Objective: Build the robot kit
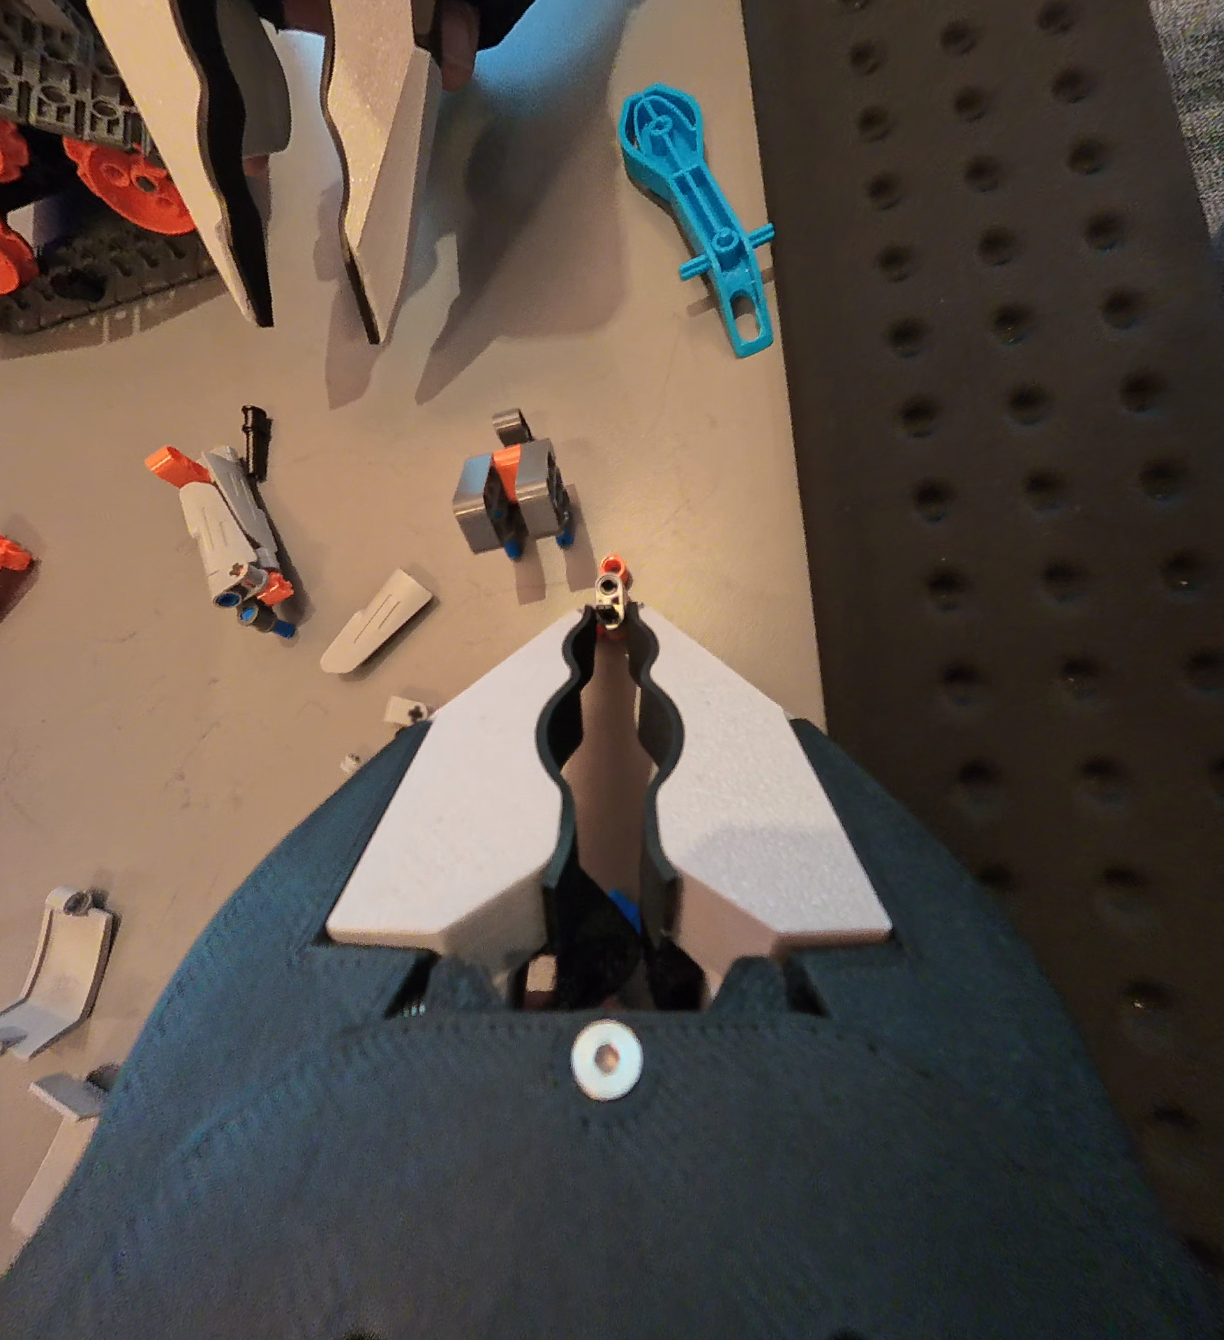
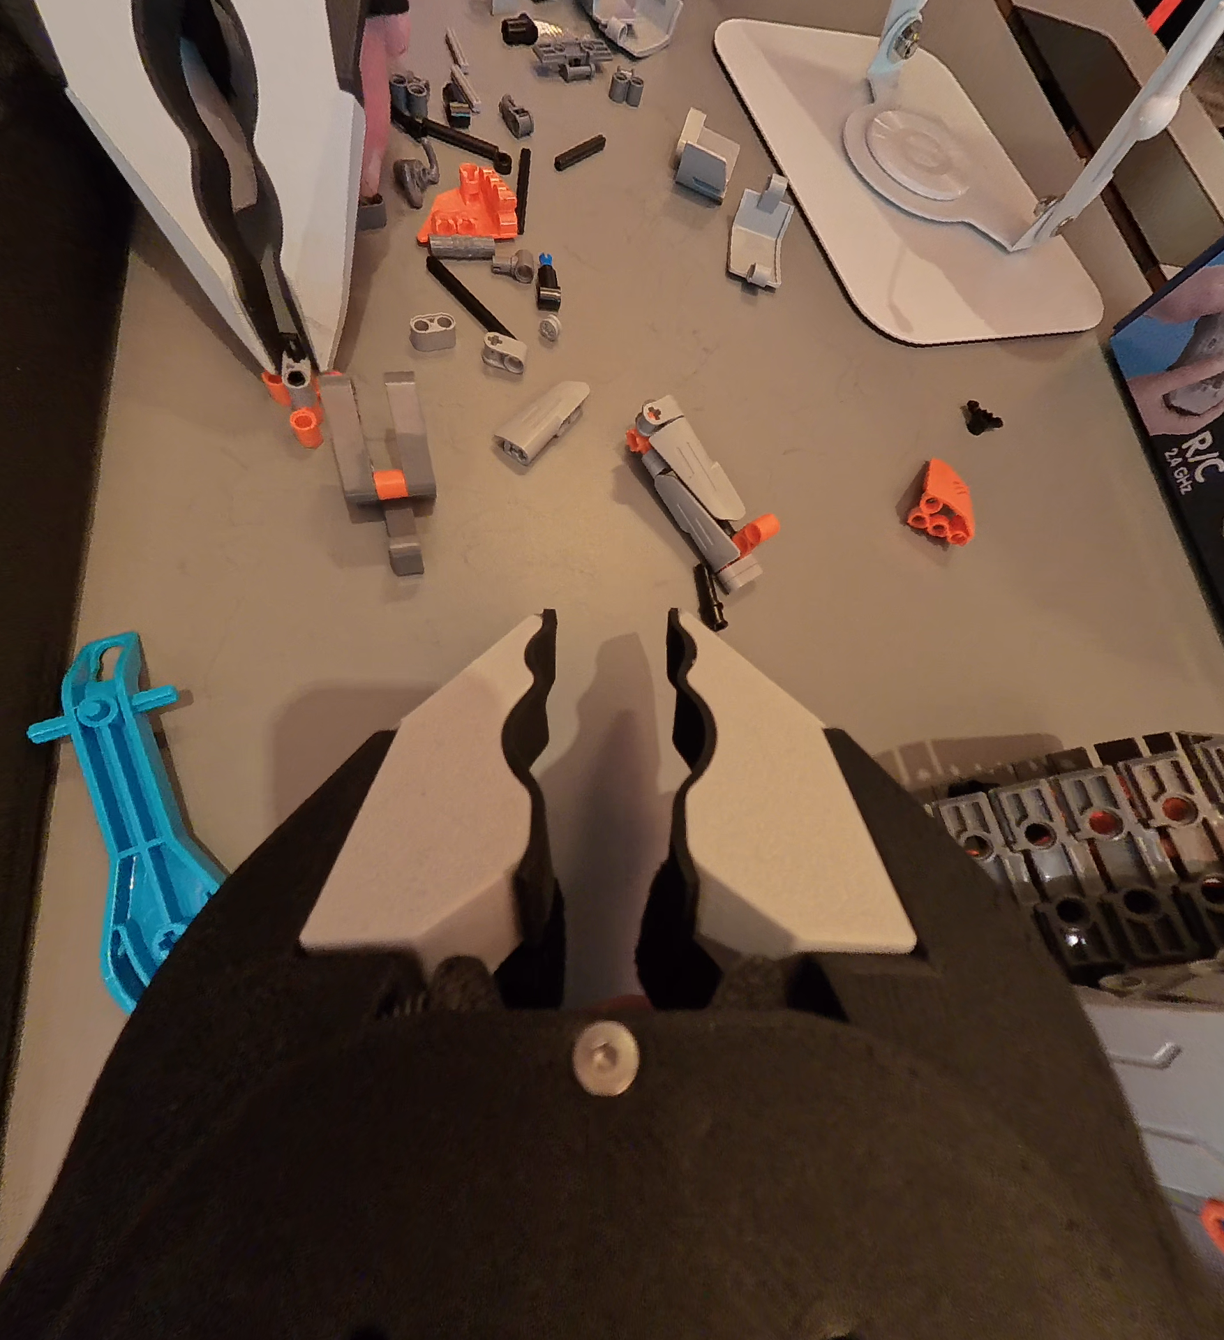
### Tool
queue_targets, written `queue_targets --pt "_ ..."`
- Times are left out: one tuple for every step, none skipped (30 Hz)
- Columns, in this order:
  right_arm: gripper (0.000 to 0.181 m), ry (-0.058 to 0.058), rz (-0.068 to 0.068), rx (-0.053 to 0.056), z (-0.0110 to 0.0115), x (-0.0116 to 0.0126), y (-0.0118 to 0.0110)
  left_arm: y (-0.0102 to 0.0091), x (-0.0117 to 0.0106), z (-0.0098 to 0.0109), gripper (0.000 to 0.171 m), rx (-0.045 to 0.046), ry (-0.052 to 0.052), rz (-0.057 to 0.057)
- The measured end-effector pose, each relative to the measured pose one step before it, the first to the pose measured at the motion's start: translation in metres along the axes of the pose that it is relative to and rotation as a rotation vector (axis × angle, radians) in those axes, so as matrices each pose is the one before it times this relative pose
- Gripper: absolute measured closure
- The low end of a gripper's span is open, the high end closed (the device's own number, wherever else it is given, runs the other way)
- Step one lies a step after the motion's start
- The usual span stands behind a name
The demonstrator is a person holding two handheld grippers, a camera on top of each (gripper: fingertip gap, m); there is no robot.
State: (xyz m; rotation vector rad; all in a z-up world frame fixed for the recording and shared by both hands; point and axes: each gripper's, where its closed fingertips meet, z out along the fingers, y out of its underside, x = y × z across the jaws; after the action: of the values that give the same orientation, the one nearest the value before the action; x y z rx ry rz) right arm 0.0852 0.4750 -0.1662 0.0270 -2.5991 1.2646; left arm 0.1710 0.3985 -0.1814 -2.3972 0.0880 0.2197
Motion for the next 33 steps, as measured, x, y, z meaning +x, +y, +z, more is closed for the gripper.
queue_targets --pt "0.153 -0.0007 0.0001 -0.0017 0.00022 -0.00011 0.00049 0.00068 -0.00042 -0.00046 0.165 -0.00142 -0.0019 -0.002" --pt "0.153 -0.0007 -0.0002 -0.0019 0.00028 -0.0001 0.00047 0.00056 -0.0003 -0.00032 0.165 -0.0002 -0.0015 -0.0011" --pt "0.153 -0.0008 0.0002 -0.0008 0.00015 -0.00009 0.00035 0.00036 0.00001 -0.00028 0.165 -0.00034 0.0001 -0.0013" --pt "0.153 -0.0003 0.0006 0.0001 0.00003 0.00001 0.0 0.00033 0.00004 -0.00013 0.165 -0.0002 0.0002 -0.0014" --pt "0.153 0.0001 0.0001 0.0001 -0.00005 0.00011 0.00006 0.0002 -0.00007 -0.00002 0.165 -0.00042 -0.0011 -0.0009" --pt "0.153 0.0002 0.0 0.0005 -0.0001 0.00006 -0.00008 0.00065 -0.00023 0.00012 0.164 -0.00265 -0.0016 -0.0002" --pt "0.153 0.0 0.0001 0.0002 -0.00006 0.0 0.00003 0.00005 -0.00014 -0.00011 0.164 0.00059 -0.0018 -0.0002" --pt "0.152 0.0009 -0.0004 -0.0009 -0.00012 0.00018 0.00005 0.00002 -0.00086 -0.00036 0.162 0.00033 -0.0045 -0.0016" --pt "0.152 0.0006 -0.0003 0.0001 -0.00013 0.00014 -0.00003 0.0003 -0.00086 -0.00069 0.161 -0.00056 -0.0042 -0.0015" --pt "0.152 0.0 0.0002 0.0006 -0.00029 0.00007 -0.00018 0.00011 -0.00114 -0.00109 0.159 0.00121 -0.0043 -0.0017" --pt "0.152 0.0012 -0.0004 -0.0001 -0.00026 0.00028 -0.00016 -0.00061 -0.00164 -0.00155 0.157 0.00528 -0.0066 -0.0041" --pt "0.152 0.0013 -0.0006 0.0003 -0.00053 0.00027 -0.00026 -0.00101 -0.00177 -0.00176 0.156 0.00686 -0.0065 -0.0061" --pt "0.152 0.0031 0.0015 -0.0022 -0.00065 0.00074 0.00042 -0.00105 -0.00147 -0.00179 0.154 0.00683 -0.0049 -0.0046" --pt "0.152 0.0055 0.0037 -0.0069 -0.00086 0.00127 0.00135 -0.0009 -0.0017 -0.00171 0.154 0.00701 -0.0066 -0.003" --pt "0.152 0.0047 0.0037 -0.0033 -0.00101 0.00126 0.00081 -0.00097 -0.00231 -0.00157 0.153 0.00646 -0.0094 -0.0028" --pt "0.152 -0.0014 0.0043 0.0019 -0.00095 0.00025 0.00003 -0.00129 -0.00276 -0.00121 0.152 0.00677 -0.0111 -0.0038" --pt "0.152 -0.0037 0.0032 0.0017 -0.00064 -0.00047 -0.00009 -0.00199 -0.00311 -0.00086 0.151 0.00941 -0.0117 -0.0063" --pt "0.152 -0.01 0.0017 0.0013 -0.00021 -0.00154 -0.00023 -0.00246 -0.00281 -0.00018 0.148 0.01118 -0.0103 -0.0094" --pt "0.151 -0.012 0.0005 0.0023 0.00012 -0.0022 -0.00044 -0.00218 -0.0018 0.00048 0.145 0.00893 -0.0053 -0.0086" --pt "0.151 -0.0095 -0.0023 0.0025 0.00021 -0.00215 -0.00078 -0.00179 -0.00103 0.00111 0.143 0.00521 -0.0044 -0.0033" --pt "0.151 -0.0085 -0.0036 0.0009 0.0005 -0.00219 -0.00068 -0.00081 0.00013 0.0016 0.141 -0.00136 0.0015 0.0011" --pt "0.151 -0.0052 -0.0045 -0.0022 0.00044 -0.00169 -0.00023 -0.00073 0.00031 0.00189 0.138 -0.00206 0.0007 0.0024" --pt "0.151 -0.0017 -0.005 -0.0029 0.00043 -0.00097 -0.00012 -0.00173 -0.00004 0.00204 0.137 0.00115 -0.0003 0.0016" --pt "0.151 -0.0011 -0.0029 -0.0006 0.00022 -0.00067 -0.00031 -0.00204 0.0006 0.00243 0.135 -0.00045 0.005 -0.0004" --pt "0.151 -0.0016 -0.0007 0.001 0.00011 -0.00054 -0.00053 -0.00264 0.0 0.00278 0.134 0.00139 0.0013 0.001" --pt "0.151 0.0006 -0.0013 0.0009 -0.00011 -0.00015 -0.00047 -0.00195 -0.00048 0.00313 0.134 -0.00285 -0.002 0.0018" --pt "0.152 0.0011 -0.0018 -0.0002 -0.00011 0.00003 -0.00023 -0.00029 -0.00077 0.00344 0.134 -0.01201 -0.0026 0.0022" --pt "0.152 0.0006 -0.0011 0.0004 -0.00021 -0.00007 -0.00033 0.00005 -0.00112 0.00321 0.133 -0.01018 -0.0044 0.0021" --pt "0.152 0.0006 -0.0009 0.0012 -0.00023 -0.00007 -0.00038 0.00029 -0.00064 0.00291 0.135 -0.00703 -0.0011 -0.0016" --pt "0.152 0.0009 -0.0013 0.0013 -0.00022 -0.00009 -0.00055 0.00069 -0.00022 0.00257 0.139 -0.00656 0.0007 -0.0032" --pt "0.152 0.0007 -0.0012 0.0012 -0.00023 -0.00013 -0.00053 0.00078 0.00008 0.00213 0.142 -0.00401 0.0008 -0.0001" --pt "0.152 0.0006 -0.0013 0.0004 -0.00015 -0.00008 -0.00025 0.00029 0.00009 0.00143 0.147 0.00073 -0.0004 0.0028" --pt "0.152 0.0006 -0.0016 0.0006 -0.00015 -0.00023 -0.00044 -0.00056 0.00055 0.0004 0.147 0.00569 0.0019 0.005"
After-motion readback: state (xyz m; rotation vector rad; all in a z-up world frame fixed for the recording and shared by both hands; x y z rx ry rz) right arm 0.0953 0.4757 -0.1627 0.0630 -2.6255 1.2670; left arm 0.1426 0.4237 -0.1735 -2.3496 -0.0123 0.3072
